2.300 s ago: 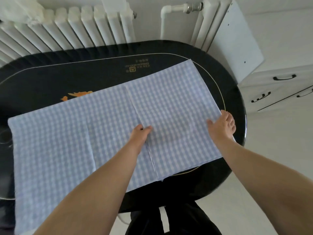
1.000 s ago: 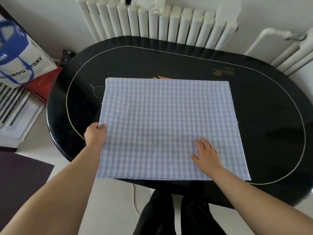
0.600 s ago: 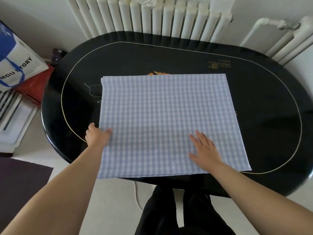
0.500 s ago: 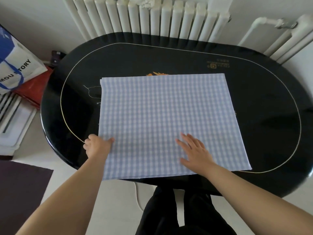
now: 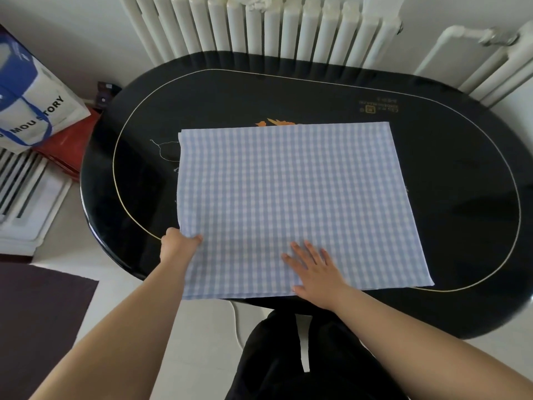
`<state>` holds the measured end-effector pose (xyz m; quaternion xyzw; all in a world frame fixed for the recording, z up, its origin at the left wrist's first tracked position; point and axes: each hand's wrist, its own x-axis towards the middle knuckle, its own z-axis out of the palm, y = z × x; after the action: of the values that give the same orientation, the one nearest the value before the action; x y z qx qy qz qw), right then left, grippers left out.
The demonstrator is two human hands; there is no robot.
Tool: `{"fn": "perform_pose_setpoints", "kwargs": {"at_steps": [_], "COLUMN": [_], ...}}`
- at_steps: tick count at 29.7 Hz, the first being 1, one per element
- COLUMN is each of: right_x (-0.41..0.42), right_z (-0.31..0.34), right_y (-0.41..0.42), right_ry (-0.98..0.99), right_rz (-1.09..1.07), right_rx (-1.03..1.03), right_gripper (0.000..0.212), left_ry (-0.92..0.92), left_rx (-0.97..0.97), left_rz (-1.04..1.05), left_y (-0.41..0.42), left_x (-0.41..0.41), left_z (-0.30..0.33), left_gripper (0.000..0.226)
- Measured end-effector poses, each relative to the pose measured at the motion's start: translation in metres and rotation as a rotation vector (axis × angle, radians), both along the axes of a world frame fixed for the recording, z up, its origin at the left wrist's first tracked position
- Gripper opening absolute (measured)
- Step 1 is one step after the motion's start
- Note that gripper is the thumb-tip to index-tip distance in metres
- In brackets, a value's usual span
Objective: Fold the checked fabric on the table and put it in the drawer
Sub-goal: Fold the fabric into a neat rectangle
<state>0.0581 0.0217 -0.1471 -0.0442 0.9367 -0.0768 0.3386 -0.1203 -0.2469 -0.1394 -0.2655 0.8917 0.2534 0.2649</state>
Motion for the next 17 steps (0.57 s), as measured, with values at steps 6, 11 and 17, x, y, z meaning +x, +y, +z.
{"fn": "perform_pose_setpoints", "kwargs": {"at_steps": [6,11,17], "right_x": [0.002,0.000,0.000], "right_z": [-0.004,-0.008,-0.008], "right_y": [0.006,0.003,0.007], "right_ry": [-0.035,-0.081,-0.082], "right_rz": [0.012,0.056,0.033], "right_rx": [-0.016,0.050,-0.060], "right_gripper": [0.073,0.072,0.082], "left_ry": [-0.069,-0.219,-0.206], "left_rx": [0.371,0.656,0.937], "left_rz": [0.099,-0.100,-0.320], "left_y": [-0.013,-0.011,0.080], "left_x": [-0.002,-0.014,-0.007], "left_z": [0.016,0.065,0.134], "left_gripper": [0.054,0.048,0.044]}}
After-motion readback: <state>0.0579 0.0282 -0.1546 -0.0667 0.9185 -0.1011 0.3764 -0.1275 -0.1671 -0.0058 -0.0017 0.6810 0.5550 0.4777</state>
